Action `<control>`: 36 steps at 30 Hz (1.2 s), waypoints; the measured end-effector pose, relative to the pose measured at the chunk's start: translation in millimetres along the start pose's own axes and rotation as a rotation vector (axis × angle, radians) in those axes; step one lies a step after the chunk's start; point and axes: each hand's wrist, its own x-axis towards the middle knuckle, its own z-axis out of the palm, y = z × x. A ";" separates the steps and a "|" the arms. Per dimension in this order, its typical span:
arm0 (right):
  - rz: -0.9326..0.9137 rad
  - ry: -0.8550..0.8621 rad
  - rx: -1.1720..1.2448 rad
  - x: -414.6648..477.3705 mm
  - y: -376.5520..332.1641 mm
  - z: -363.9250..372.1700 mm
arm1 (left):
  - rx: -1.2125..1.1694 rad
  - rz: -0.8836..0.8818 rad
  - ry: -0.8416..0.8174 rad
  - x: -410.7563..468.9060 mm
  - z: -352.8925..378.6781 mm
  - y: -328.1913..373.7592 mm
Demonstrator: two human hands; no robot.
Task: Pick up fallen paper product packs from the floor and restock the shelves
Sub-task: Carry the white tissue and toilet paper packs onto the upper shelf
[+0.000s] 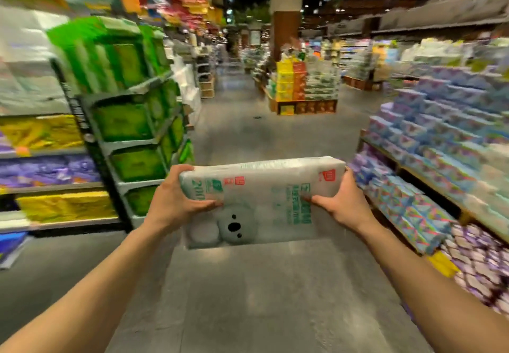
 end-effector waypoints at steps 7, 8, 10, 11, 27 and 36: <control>-0.210 -0.214 0.075 136.7 -68.4 204.2 | 0.044 -0.122 0.267 87.0 -92.4 -129.7; -0.247 -0.243 0.101 158.5 -78.4 236.4 | 0.053 -0.135 0.308 100.1 -106.7 -144.8; -0.302 -0.321 0.141 198.4 -106.5 296.3 | 0.077 -0.187 0.385 127.1 -137.5 -171.6; -0.325 -0.363 0.163 215.1 -123.5 325.4 | 0.095 -0.216 0.421 140.3 -154.5 -183.7; -0.558 -0.772 0.311 335.4 -378.1 814.3 | 0.290 -0.490 0.775 280.9 -436.5 -463.9; -0.642 -0.758 0.319 417.5 -522.3 1052.3 | 0.313 -0.493 0.780 433.4 -617.7 -612.8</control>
